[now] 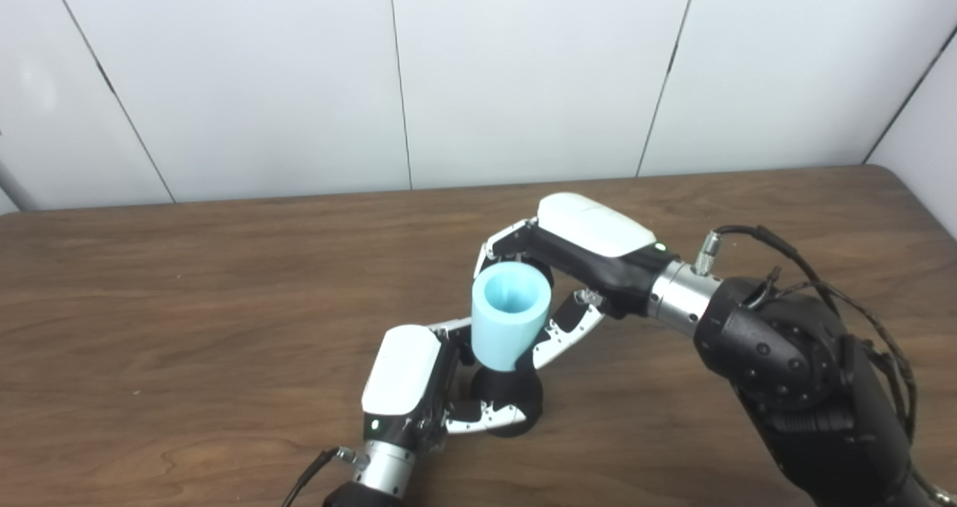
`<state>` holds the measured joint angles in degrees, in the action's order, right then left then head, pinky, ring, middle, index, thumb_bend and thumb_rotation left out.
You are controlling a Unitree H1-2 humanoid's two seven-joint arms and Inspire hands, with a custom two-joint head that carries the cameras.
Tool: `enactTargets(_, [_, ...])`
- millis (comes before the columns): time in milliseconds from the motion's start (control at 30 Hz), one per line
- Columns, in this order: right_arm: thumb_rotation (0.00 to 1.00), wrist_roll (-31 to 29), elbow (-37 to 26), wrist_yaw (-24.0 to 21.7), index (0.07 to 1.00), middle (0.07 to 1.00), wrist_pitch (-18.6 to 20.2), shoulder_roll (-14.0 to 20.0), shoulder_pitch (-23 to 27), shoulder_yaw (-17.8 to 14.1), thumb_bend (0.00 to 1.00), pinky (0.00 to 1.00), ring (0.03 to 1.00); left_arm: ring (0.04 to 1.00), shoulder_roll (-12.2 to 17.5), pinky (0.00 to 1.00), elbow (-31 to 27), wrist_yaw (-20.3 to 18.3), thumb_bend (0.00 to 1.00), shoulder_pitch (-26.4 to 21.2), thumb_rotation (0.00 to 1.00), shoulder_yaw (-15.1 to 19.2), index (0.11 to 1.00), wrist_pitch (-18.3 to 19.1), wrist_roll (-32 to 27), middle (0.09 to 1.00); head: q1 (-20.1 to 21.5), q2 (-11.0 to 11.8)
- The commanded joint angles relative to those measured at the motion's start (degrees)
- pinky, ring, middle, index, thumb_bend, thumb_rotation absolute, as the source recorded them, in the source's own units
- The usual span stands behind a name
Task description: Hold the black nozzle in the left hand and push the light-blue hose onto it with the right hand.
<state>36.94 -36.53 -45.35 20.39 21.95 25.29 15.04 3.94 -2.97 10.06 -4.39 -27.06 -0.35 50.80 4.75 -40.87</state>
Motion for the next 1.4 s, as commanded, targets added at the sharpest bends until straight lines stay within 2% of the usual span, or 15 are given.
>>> enactTargets(0, [0.00, -0.13, -0.05, -0.67, 0.516, 0.483, 0.52, 1.97, 1.67, -0.47, 0.50, 0.35, 0.366, 0.469, 0.73, 0.42, 0.20, -2.37, 0.50, 1.59, 0.00, -0.43, 0.503, 1.34, 0.93, 0.464, 0.13, -0.11])
enactTargets(500, [0.00, 0.92, -2.18, -7.62, 0.508, 0.502, 6.14, 3.46, 6.12, 3.31, 0.50, 0.34, 0.376, 0.467, 0.87, 0.42, -0.31, -2.98, 0.50, 1.83, 0.00, -0.07, 0.504, 1.10, 0.70, 0.461, 0.64, -0.98])
enactTargets(767, [0.00, 2.22, -2.86, -9.49, 0.507, 0.504, 6.39, 2.58, 6.30, 3.66, 0.50, 0.33, 0.376, 0.472, 0.76, 0.43, -0.39, -3.19, 0.50, 1.86, 0.00, -0.03, 0.504, 1.18, 0.70, 0.461, 0.38, -1.27])
enactTargets(1100, [0.00, 2.08, -2.84, -8.17, 0.516, 0.517, 5.72, 2.93, 4.35, 3.81, 0.49, 0.33, 0.382, 0.472, 0.80, 0.43, -0.73, -3.46, 0.50, 1.95, 0.00, 0.14, 0.503, 1.48, 0.83, 0.462, 0.24, -1.23])
enactTargets(1200, [0.00, 1.94, -2.97, -6.64, 0.510, 0.505, 5.86, 2.25, 3.20, 3.09, 0.50, 0.34, 0.375, 0.473, 0.82, 0.43, -0.52, -3.21, 0.50, 1.92, 0.00, 0.04, 0.504, 1.32, 1.10, 0.458, 0.24, -1.23])
enactTargets(1367, [0.00, 0.71, -2.84, -3.11, 0.508, 0.496, 3.95, 1.70, 2.47, 2.08, 0.50, 0.34, 0.371, 0.468, 0.82, 0.42, -0.41, -3.46, 0.50, 1.91, 0.00, 0.01, 0.505, 1.60, 1.24, 0.458, 0.16, -1.11])
